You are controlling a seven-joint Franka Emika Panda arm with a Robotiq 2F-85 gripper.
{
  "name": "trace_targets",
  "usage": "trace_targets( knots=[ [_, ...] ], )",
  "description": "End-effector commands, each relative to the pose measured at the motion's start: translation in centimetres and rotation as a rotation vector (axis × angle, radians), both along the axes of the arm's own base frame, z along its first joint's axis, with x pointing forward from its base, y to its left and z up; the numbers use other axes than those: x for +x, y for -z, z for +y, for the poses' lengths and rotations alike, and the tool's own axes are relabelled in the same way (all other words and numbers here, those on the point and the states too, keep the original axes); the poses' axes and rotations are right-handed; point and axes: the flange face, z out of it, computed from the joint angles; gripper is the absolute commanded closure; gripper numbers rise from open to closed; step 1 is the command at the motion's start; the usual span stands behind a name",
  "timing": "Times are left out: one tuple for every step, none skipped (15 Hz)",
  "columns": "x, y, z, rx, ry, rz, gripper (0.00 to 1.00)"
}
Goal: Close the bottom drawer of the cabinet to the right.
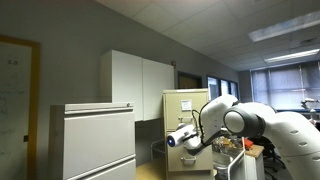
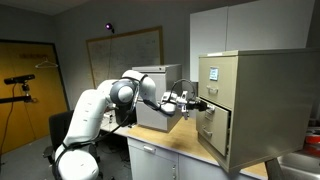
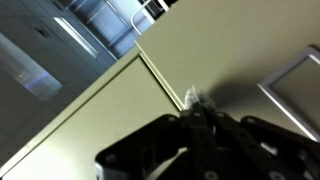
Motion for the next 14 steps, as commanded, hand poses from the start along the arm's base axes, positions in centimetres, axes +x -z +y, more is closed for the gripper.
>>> trace_targets(
  knots=[
    [1.7, -3.2, -6.6, -0.016, 0.16, -0.084, 1.0],
    [1.7, -3.9, -7.8, -0.011, 0.182, -0.109, 1.0],
    [1.9, -4.7, -9.3, -0.028, 0.183, -0.121, 1.0],
    [2.2, -5.6, -10.7, -0.041, 0.168, -0.14, 1.0],
    [2.1, -6.2, -12.0, -0.024, 0.174, -0.164, 1.0],
    [2.3, -6.6, -12.4, 0.011, 0.149, -0.194, 1.0],
    [2.5, -6.9, -12.5, 0.03, 0.132, -0.218, 1.0],
    [2.7, -7.1, -12.4, 0.07, 0.121, -0.246, 1.0],
    [2.8, -7.3, -12.5, 0.128, 0.13, -0.265, 1.0],
    [2.8, -7.7, -12.5, 0.172, 0.141, -0.286, 1.0],
    [4.3, -6.4, -9.7, 0.238, 0.169, -0.297, 1.0],
    [3.8, -6.3, -8.4, 0.296, 0.194, -0.302, 1.0],
    [3.6, -6.0, -7.2, 0.343, 0.2, -0.305, 1.0],
    [3.4, -5.4, -5.8, 0.398, 0.205, -0.306, 1.0]
  ],
)
